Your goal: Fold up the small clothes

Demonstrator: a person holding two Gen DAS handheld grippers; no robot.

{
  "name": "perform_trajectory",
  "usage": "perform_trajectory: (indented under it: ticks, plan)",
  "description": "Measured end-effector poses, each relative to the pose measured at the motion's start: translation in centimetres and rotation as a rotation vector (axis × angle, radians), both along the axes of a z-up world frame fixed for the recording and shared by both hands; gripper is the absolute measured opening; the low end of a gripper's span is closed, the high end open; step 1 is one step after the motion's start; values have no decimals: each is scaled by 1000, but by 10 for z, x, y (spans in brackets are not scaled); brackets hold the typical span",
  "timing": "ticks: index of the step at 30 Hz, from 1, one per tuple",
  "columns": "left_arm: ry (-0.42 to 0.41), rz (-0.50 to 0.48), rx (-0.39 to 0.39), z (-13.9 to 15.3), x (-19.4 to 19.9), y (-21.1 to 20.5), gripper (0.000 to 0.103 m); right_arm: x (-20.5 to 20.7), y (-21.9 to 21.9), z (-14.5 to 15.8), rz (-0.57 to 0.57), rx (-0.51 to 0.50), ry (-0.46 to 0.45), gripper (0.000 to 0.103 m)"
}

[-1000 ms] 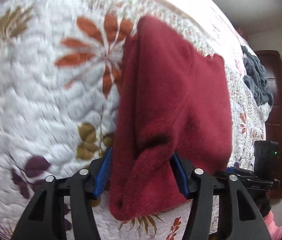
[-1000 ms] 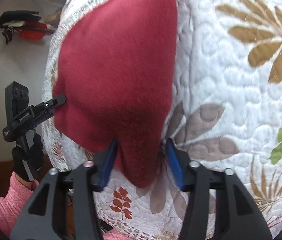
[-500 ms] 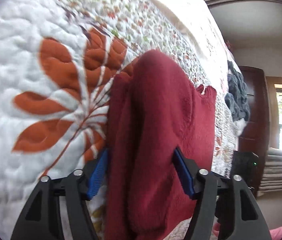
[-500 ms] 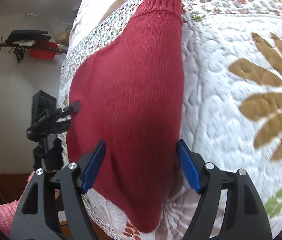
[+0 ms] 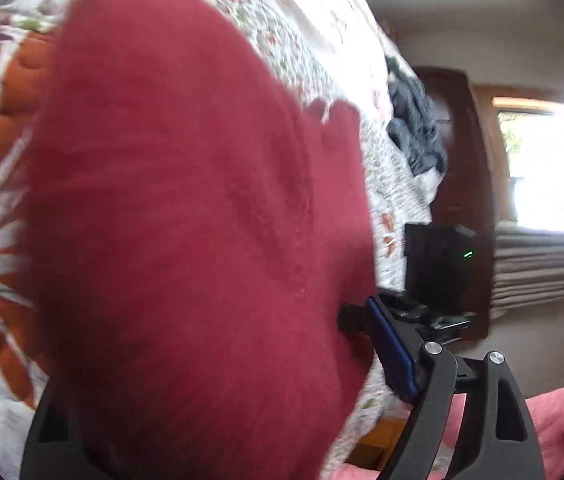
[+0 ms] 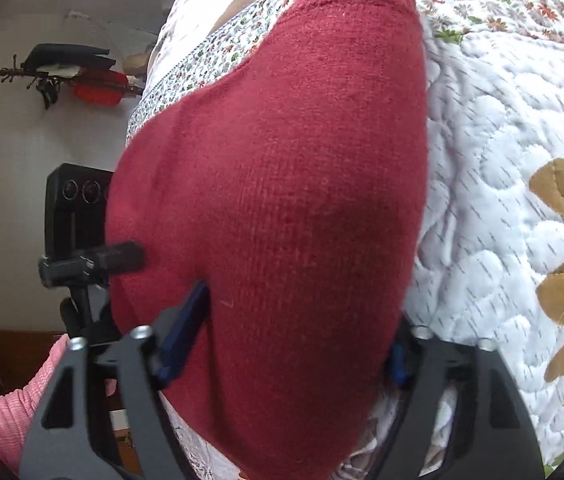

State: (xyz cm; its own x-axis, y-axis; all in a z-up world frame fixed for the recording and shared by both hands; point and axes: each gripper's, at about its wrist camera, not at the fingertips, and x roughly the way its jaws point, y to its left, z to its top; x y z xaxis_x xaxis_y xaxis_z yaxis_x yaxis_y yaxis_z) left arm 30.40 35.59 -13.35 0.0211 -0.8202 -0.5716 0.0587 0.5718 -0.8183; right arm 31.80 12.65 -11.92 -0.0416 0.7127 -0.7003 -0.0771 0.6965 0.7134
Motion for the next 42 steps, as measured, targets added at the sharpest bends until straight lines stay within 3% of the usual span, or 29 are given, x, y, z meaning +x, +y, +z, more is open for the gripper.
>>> perform_trajectory:
  ticks: [2, 5, 10, 15, 19, 24, 27, 30, 34, 37, 39, 42]
  plan:
    - [5, 37, -7, -1, -3, 3, 64, -2, -10, 3, -16, 40, 5, 47]
    - [18, 97, -59, 1, -10, 11, 49, -7, -21, 17, -9, 48, -18, 43]
    - [-17, 98, -118, 30, -34, -15, 47, -20, -51, 53, 11, 22, -79, 43]
    - [-52, 84, -170, 57, -55, -60, 47, -35, -110, 87, 15, 1, -101, 43]
    - [-28, 94, -195, 53, -59, -100, 47, -39, -148, 83, -20, -43, -77, 43]
    - [-3, 112, -75, 18, -55, -121, 47, -44, -181, 30, -77, -80, 1, 43]
    - [19, 131, -43, -1, -52, -116, 47, -47, -193, 4, -124, -7, 27, 49]
    - [-9, 128, 14, 4, -55, -114, 53, -55, -202, -3, -148, 22, 40, 64]
    - [-74, 133, 139, 34, -74, -118, 59, -89, -216, 1, -128, 23, 52, 69]
    - [-160, 122, 217, 56, -102, -135, 71, -116, -220, 5, -105, 27, 57, 69]
    - [-205, 87, 282, 63, -119, -143, 72, -126, -223, 5, -109, 51, 74, 65]
    - [-215, 57, 336, 58, -146, -143, 72, -137, -217, 7, -111, 64, 79, 51]
